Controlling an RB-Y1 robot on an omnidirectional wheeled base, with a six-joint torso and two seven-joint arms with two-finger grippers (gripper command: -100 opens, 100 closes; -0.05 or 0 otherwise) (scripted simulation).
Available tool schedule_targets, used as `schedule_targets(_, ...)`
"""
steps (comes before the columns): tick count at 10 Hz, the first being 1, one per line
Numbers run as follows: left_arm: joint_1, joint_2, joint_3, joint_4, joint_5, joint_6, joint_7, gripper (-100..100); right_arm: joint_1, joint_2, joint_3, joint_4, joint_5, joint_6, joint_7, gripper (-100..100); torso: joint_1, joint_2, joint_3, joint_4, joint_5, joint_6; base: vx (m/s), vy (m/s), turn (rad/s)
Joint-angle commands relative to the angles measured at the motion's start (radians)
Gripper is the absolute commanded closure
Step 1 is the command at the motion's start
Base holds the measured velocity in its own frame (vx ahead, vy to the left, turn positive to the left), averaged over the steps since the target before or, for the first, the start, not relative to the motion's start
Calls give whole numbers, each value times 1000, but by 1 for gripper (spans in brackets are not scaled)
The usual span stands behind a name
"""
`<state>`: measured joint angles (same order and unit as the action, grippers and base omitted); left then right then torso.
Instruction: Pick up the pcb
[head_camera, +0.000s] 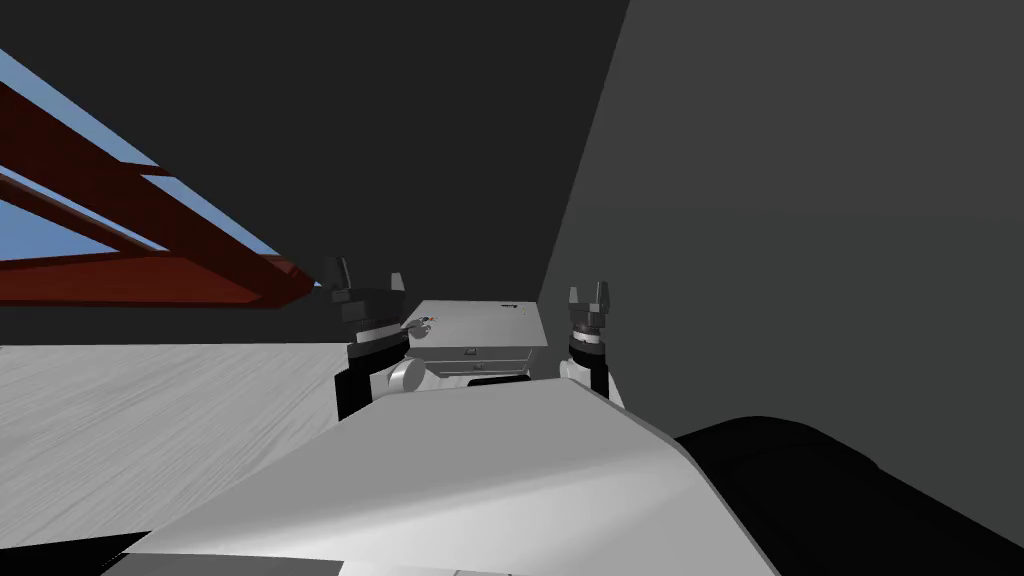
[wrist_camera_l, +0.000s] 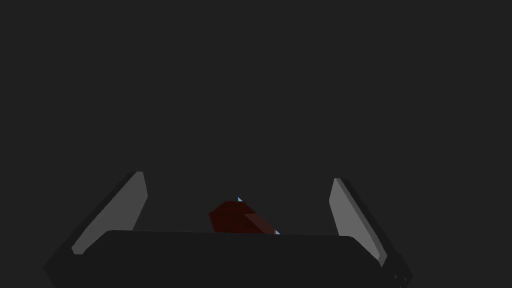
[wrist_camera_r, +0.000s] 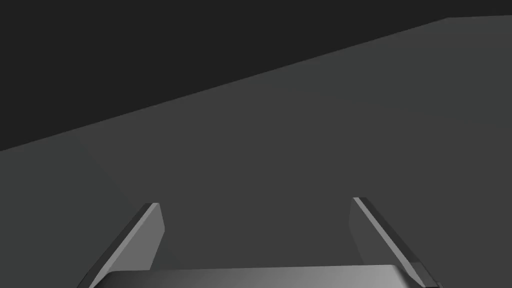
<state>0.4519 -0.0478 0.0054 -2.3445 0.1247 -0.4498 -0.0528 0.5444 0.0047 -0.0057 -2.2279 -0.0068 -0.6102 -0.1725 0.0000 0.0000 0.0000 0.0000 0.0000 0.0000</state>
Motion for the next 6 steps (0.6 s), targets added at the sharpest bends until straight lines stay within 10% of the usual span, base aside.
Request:
schedule_targets(1, 0, 0, 0, 0, 0, 0, 0, 0, 3, -45, 23, 11, 15, 0, 2, -100, 0, 0, 0, 0, 0, 0, -128, 135, 185)
schedule_targets(6, 0, 0, 0, 0, 0, 0, 0, 0, 32, -182, 117, 79, 83, 9, 8, -100, 10, 10, 6, 2, 2, 0, -161, 174, 263)
